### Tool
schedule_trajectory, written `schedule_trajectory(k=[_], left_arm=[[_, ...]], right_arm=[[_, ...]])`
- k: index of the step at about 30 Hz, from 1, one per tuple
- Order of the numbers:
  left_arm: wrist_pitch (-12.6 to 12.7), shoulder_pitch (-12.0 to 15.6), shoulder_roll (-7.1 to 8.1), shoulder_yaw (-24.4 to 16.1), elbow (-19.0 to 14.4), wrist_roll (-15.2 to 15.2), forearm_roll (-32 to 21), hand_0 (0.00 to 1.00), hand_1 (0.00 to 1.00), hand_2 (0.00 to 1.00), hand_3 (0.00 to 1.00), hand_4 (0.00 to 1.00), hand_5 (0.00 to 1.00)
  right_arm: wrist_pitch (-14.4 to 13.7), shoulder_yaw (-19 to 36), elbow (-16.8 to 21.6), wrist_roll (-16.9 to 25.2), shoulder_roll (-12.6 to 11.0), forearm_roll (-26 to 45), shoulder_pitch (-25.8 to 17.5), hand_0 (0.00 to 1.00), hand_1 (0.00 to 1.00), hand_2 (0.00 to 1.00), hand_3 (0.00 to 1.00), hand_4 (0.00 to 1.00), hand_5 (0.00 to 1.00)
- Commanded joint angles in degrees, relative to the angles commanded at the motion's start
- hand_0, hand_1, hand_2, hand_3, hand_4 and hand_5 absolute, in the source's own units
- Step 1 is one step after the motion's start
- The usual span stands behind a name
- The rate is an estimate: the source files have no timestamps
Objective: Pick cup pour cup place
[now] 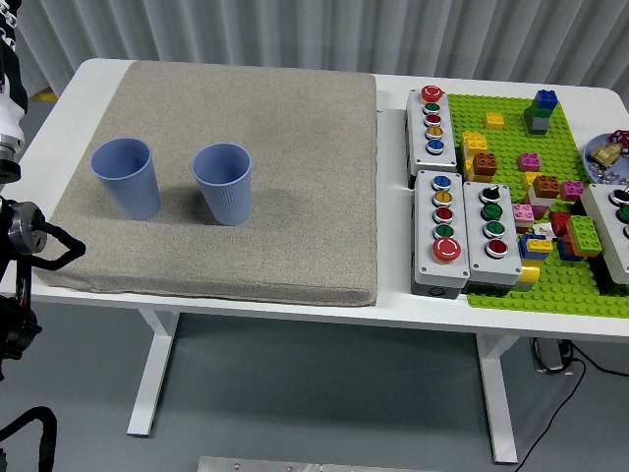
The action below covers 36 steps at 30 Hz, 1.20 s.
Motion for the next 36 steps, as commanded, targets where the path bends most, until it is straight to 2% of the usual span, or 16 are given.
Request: schedule_trajectory(k=[36], left_arm=[[-0.1, -0.1, 0.15, -0.2, -0.4, 0.2, -0.1, 0.960, 0.936, 0.998, 0.998, 0.816, 0.998]], right_arm=[[-0.1, 0.6, 0.0, -0.1, 0.1, -0.3, 0.1, 0.774, 0.724, 0.756, 0.624, 0.213, 0.339]])
